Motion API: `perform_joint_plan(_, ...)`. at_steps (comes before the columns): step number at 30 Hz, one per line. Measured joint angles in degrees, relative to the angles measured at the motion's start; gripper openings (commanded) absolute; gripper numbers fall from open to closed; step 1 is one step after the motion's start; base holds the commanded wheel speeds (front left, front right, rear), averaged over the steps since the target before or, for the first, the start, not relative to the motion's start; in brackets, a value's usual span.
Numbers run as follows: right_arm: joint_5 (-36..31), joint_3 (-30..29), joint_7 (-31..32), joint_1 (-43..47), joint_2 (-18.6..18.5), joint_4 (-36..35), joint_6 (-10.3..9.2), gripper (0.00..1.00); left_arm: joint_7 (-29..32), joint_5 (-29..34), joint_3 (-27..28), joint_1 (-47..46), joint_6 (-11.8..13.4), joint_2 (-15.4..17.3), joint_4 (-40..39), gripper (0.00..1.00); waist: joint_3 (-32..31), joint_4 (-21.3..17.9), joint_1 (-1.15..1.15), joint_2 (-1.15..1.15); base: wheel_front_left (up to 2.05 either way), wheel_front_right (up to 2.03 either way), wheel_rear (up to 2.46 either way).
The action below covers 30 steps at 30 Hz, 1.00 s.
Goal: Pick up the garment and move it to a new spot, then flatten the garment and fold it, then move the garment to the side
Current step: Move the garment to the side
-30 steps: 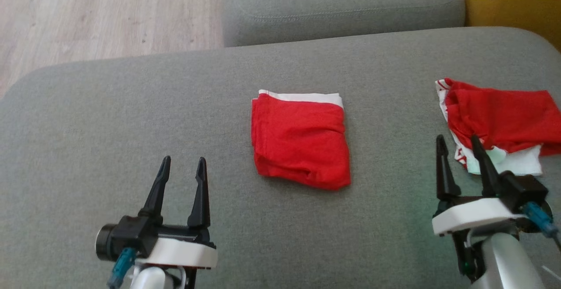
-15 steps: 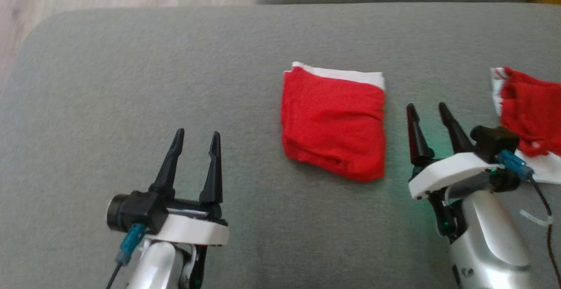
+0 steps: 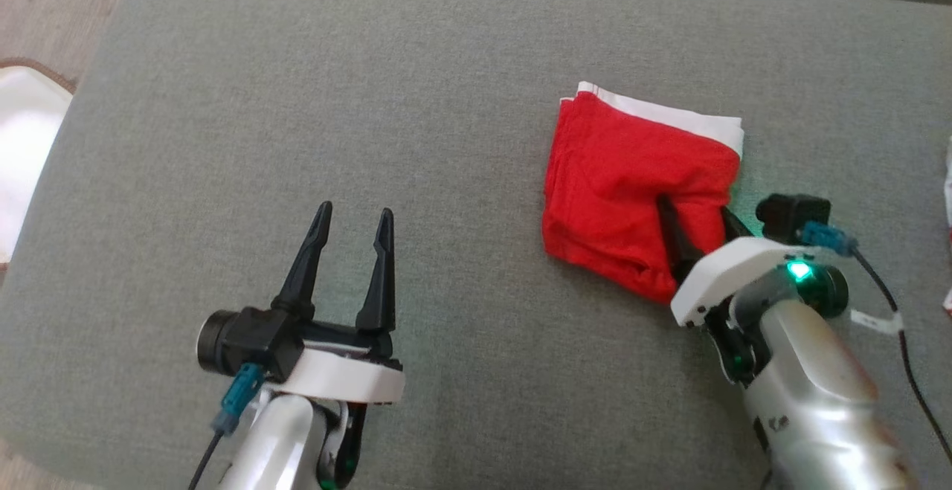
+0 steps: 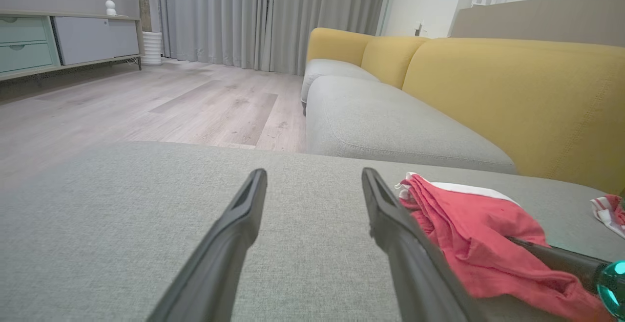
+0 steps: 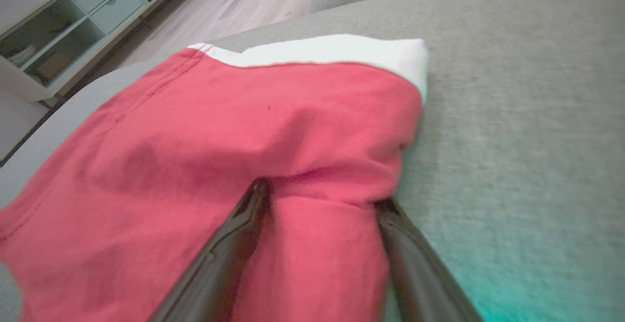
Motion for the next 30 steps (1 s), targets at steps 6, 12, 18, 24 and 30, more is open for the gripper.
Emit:
perform_joint_plan(6, -0.8, 2.7, -2.6, -3.0, -0.3, 4.5, 0.00, 0.00, 0.0, 0.0, -0.2, 0.0, 0.0, 0.0, 0.0, 1.00, 0.1, 0.2, 0.00, 0.00, 0.00, 0.00, 0.00)
perform_joint_plan(12, -11.0, 3.9, -7.5, -3.8, 0.1, 6.7, 0.00, 0.00, 0.0, 0.2, 0.1, 0.1, 0.0, 0.0, 0.0, 1.00, -0.9, -1.7, 0.00, 0.00, 0.00, 0.00, 0.00)
perform_joint_plan(18, -24.1, 2.8, -8.1, -3.8, 0.0, 4.6, 0.00, 0.00, 0.0, 0.7, 0.5, 0.3, 0.0, 0.0, -0.2, 1.00, -2.7, -5.5, 0.00, 0.00, 0.00, 0.00, 0.00)
perform_joint_plan(24, -26.5, 9.6, -3.6, -3.9, -4.9, 0.0, 0.00, 0.00, 0.0, 0.7, 0.4, 0.4, 0.0, 0.0, -0.7, 1.00, -4.4, -10.7, 0.00, 0.00, 0.00, 0.00, 0.00)
perform_joint_plan(30, -19.9, 17.9, 2.3, -6.9, -16.8, -5.7, 0.00, 0.00, 0.0, 0.6, 0.2, 0.4, 0.0, 0.0, -1.2, 1.00, -5.0, -15.7, -0.01, 0.00, 0.00, 0.00, 0.00)
